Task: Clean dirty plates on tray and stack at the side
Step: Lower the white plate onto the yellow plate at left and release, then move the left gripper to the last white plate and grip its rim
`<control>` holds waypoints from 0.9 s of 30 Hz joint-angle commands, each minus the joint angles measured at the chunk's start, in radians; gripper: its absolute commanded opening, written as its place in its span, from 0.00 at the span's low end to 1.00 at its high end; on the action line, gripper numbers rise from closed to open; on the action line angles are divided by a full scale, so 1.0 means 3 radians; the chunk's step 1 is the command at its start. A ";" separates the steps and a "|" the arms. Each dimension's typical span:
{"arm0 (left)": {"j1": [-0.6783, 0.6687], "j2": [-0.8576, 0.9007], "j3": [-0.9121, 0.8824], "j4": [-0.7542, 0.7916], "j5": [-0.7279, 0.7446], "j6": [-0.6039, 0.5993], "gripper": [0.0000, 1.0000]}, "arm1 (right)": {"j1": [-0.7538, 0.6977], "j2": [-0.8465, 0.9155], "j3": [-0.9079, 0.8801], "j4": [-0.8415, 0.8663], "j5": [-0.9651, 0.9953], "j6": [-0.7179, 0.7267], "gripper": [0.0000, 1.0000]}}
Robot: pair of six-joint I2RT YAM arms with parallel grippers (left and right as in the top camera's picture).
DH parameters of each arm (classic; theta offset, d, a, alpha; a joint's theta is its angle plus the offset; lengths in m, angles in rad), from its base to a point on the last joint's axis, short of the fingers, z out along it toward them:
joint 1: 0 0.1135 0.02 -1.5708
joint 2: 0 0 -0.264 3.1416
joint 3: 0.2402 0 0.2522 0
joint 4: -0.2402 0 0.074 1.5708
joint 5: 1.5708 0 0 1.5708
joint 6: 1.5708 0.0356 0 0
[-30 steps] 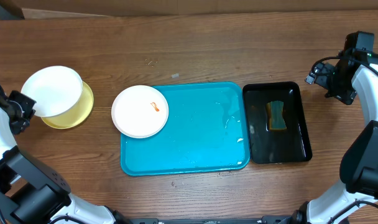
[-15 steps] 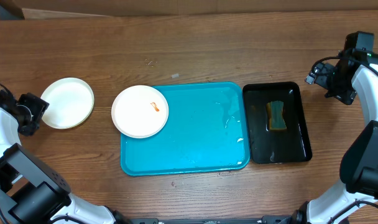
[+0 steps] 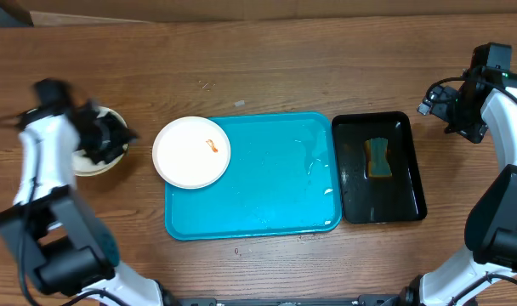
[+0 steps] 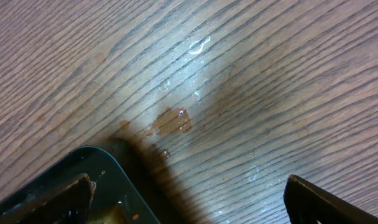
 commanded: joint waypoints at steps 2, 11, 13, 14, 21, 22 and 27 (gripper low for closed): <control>-0.0465 -0.0103 0.0039 0.0001 -0.0765 0.0103 0.45 | -0.0009 -0.0043 0.0051 0.0018 -0.0018 0.0015 1.00; -0.0792 -0.0102 -0.0033 0.0024 -0.1041 0.0095 0.46 | -0.0009 -0.0043 0.0051 0.0018 -0.0018 0.0015 1.00; -0.0788 -0.0102 -0.0062 0.0029 -0.1040 0.0095 0.46 | -0.0009 -0.0043 0.0051 0.0018 -0.0018 0.0015 1.00; -0.0787 -0.0102 -0.0070 0.0029 -0.1049 0.0095 0.46 | -0.0009 -0.0043 0.0051 0.0018 -0.0018 0.0015 1.00; -0.0790 -0.0100 -0.0113 0.0023 -0.1109 0.0093 0.45 | -0.0009 -0.0043 0.0051 0.0018 -0.0018 0.0015 1.00; -0.0793 -0.0100 -0.0127 0.0022 -0.1109 0.0088 0.45 | -0.0009 -0.0043 0.0051 0.0018 -0.0018 0.0015 1.00; -0.0795 -0.0100 -0.0240 0.0057 -0.1115 0.0018 0.42 | -0.0009 -0.0043 0.0051 0.0018 -0.0017 0.0015 1.00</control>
